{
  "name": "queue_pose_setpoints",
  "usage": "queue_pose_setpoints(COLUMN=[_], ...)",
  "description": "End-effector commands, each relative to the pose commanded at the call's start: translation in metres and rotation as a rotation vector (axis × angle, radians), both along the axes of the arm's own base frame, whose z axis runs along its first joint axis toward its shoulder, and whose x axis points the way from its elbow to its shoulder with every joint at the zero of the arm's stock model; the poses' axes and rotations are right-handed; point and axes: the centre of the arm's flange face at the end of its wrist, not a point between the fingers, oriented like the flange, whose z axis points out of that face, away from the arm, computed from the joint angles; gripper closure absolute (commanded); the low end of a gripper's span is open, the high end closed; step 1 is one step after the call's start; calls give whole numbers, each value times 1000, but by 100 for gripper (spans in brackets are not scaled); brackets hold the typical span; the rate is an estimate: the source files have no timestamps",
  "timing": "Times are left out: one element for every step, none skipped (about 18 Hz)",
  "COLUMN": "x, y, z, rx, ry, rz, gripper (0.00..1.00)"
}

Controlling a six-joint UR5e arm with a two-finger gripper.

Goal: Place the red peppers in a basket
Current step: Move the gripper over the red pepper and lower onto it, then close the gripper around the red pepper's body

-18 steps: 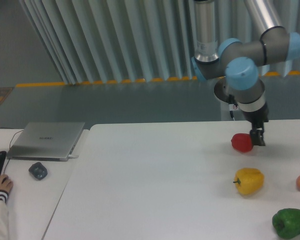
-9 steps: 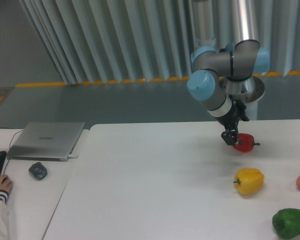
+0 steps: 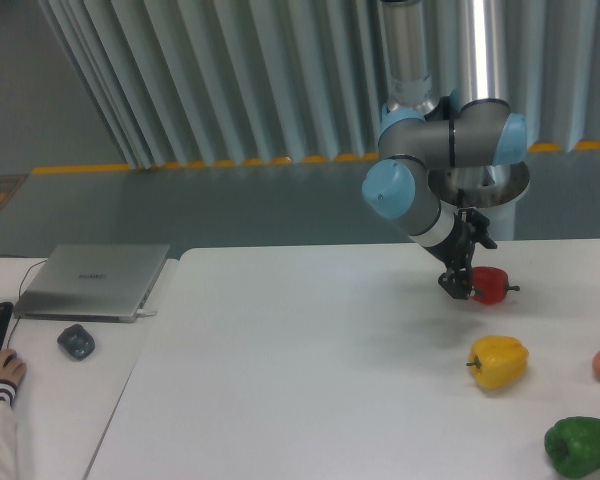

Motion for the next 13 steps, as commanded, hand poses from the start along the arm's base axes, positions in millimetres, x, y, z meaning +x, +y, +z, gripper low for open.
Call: queue_pose_setpoints(x=[-1, 0, 0, 0, 1, 1, 1, 1, 1, 1, 1, 1, 2], y=[1, 1, -1, -2, -3, -6, -7, -8, -9, -9, -9, -9, -9], z=[-1, -2, -3, -5, -6, -9, -10, -10, -11, -12, -12, -12, -13], rx=[2, -1, -6, -11, -20, -27, -36, -41, -43, -46, -46, -46, -48], ry=[1, 1, 4, 1, -3, -3, 3, 9, 7, 6, 6, 6, 3], rz=[-1, -2, -4, -7, -13, -12, -14, -16, -17, -17, -17, -17, -20], gripper=[0, 0, 0, 0, 0, 0, 0, 0, 0, 0, 0, 0, 0])
